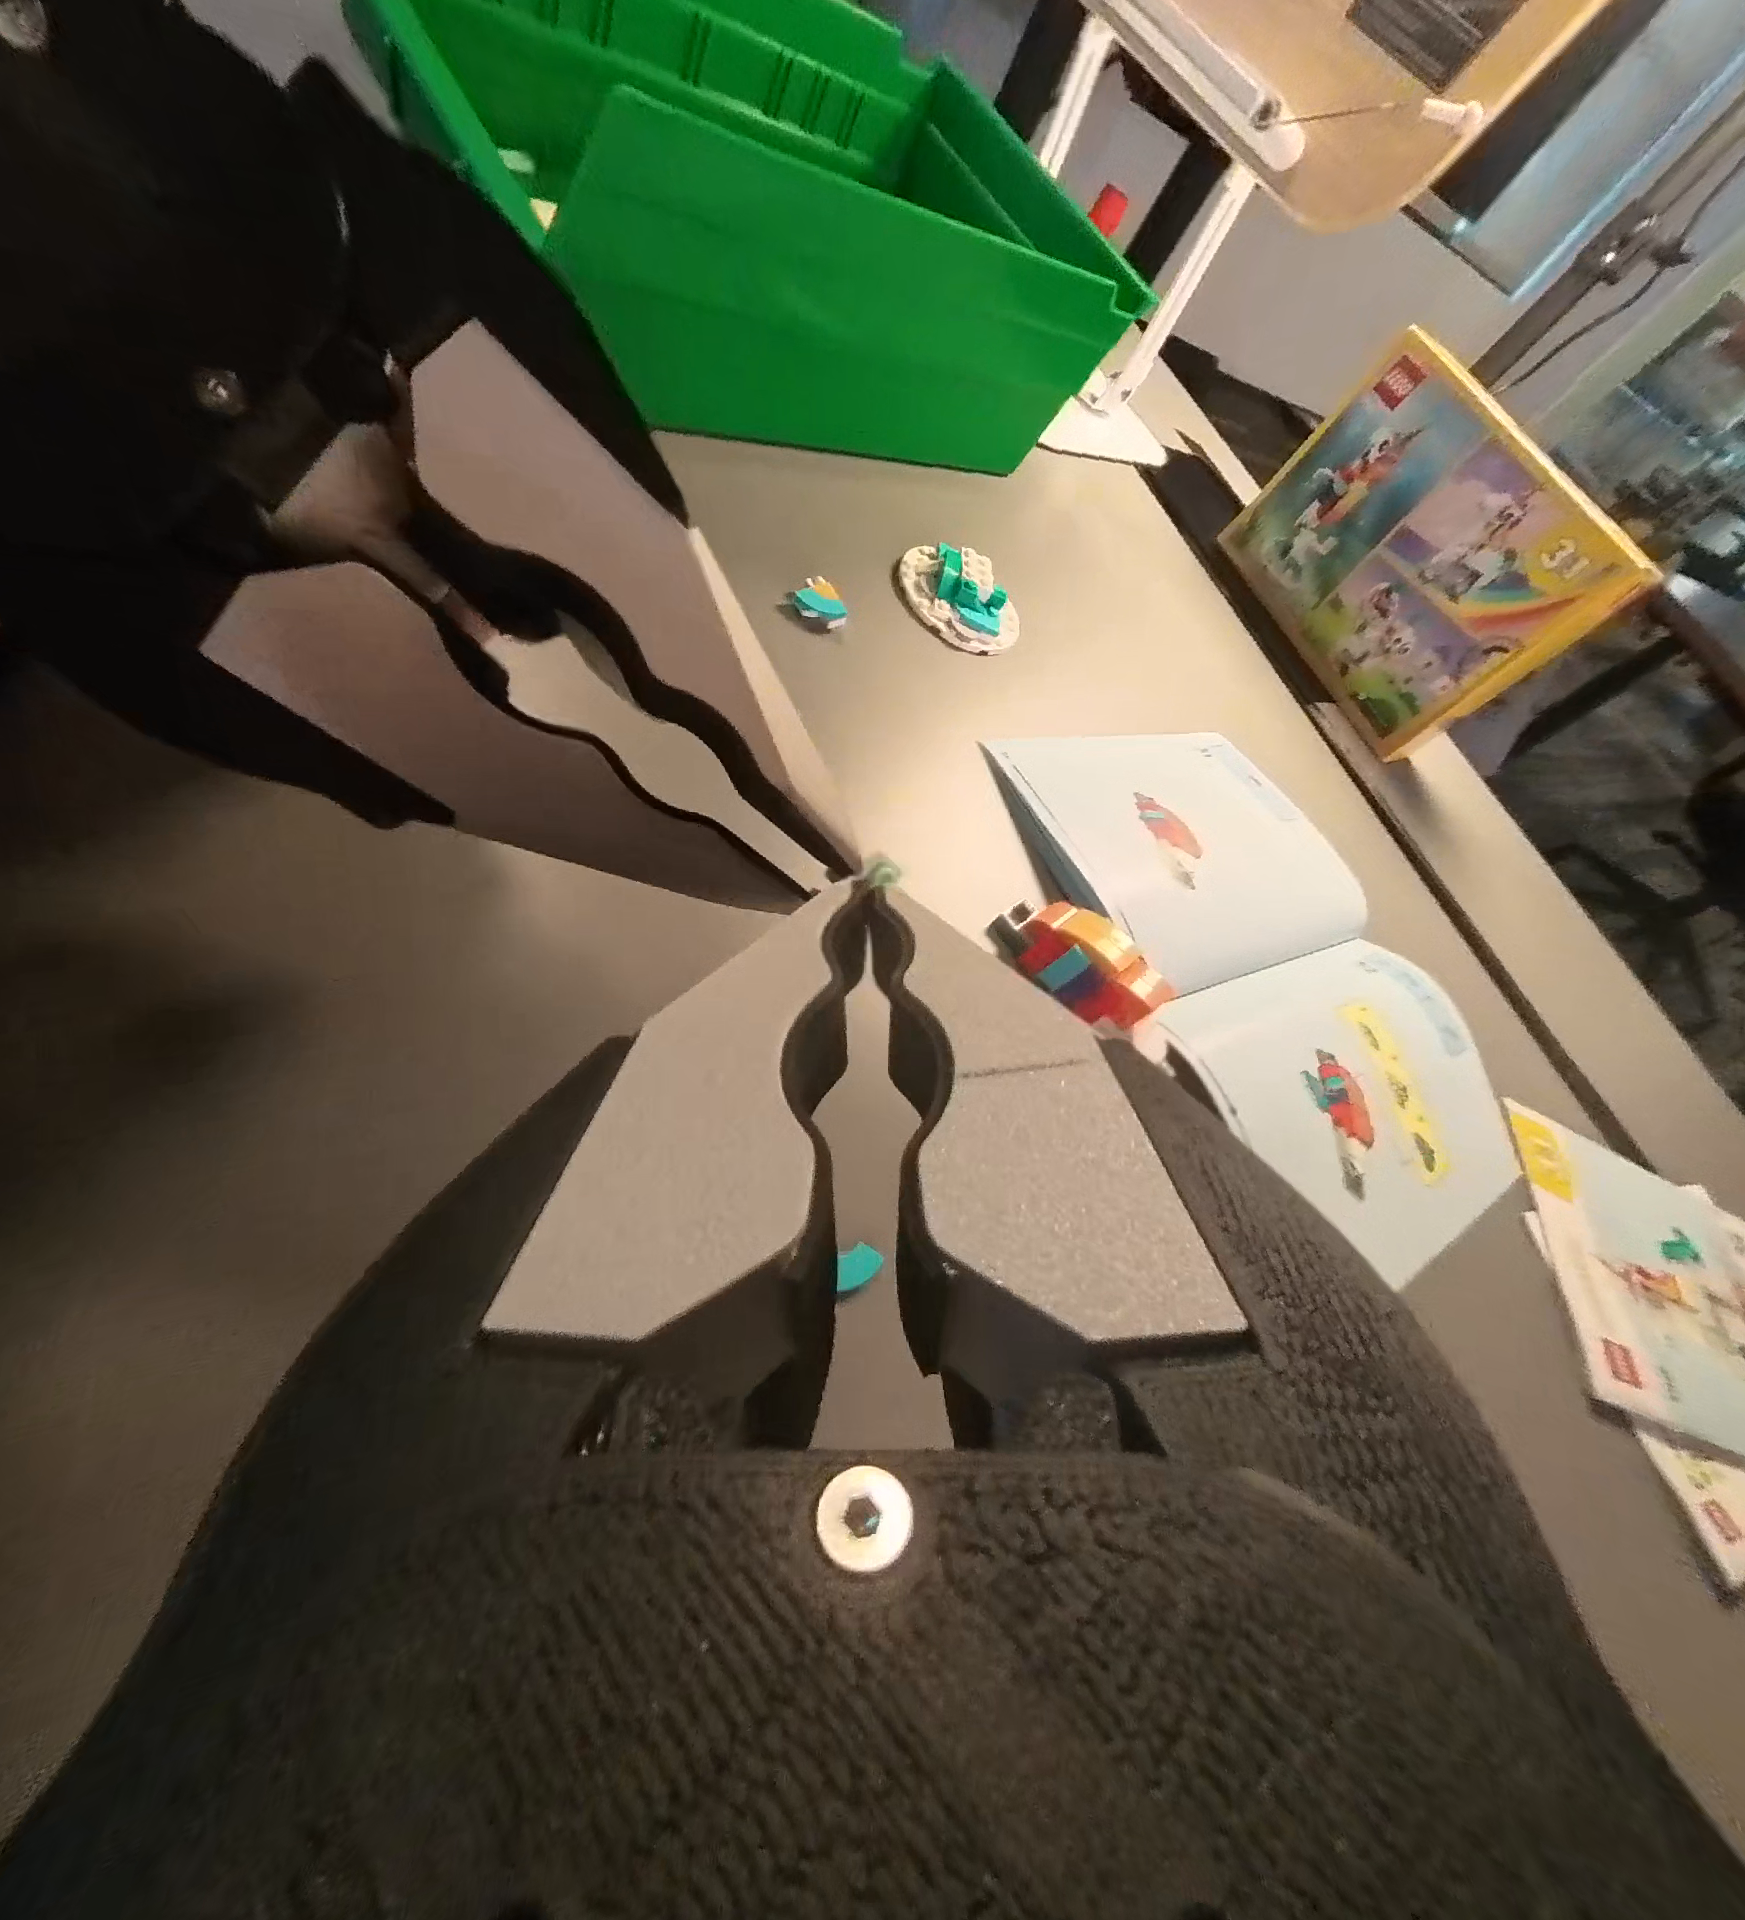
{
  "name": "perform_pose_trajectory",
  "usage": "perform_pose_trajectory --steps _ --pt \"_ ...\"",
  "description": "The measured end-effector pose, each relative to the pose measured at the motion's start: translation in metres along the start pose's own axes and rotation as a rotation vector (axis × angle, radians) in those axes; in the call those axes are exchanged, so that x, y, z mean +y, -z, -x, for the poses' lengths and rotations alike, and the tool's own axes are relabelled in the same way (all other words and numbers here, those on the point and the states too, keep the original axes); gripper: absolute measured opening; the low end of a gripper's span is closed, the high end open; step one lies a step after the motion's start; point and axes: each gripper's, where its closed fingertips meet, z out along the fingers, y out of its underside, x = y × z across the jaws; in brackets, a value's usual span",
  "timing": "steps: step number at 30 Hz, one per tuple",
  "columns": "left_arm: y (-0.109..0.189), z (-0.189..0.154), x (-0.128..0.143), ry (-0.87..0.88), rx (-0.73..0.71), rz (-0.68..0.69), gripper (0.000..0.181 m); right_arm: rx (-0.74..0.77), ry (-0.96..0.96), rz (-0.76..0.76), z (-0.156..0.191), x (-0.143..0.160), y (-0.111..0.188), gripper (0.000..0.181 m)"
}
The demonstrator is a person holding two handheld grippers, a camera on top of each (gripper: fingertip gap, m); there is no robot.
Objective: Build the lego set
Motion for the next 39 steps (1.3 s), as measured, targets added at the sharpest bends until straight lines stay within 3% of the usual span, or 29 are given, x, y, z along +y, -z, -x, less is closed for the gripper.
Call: perform_pose_trajectory --steps 3,9,21,29,39 --pt "0.0 0.003 0.001 0.009 -0.012 0.002 0.004 -0.046 -0.118 -0.034 -0.003 -0.001 0.003 0.0" --pt "0.006 0.006 -0.01 -0.04 -0.053 -0.056 0.004 -0.267 -0.574 -0.139 -0.004 -0.009 0.008 0.009" --pt "0.011 0.011 -0.02 -0.208 -0.163 -0.064 0.005 -0.473 -0.981 -0.199 -0.002 -0.016 0.009 0.005" --pt "0.016 0.011 -0.023 -0.217 -0.174 -0.1 0.004 -0.547 -1.039 -0.211 0.002 -0.021 0.012 0.003" --pt "0.019 0.009 -0.028 -0.129 -0.126 -0.159 0.004 -0.429 -0.675 -0.211 0.004 -0.024 0.016 0.002"
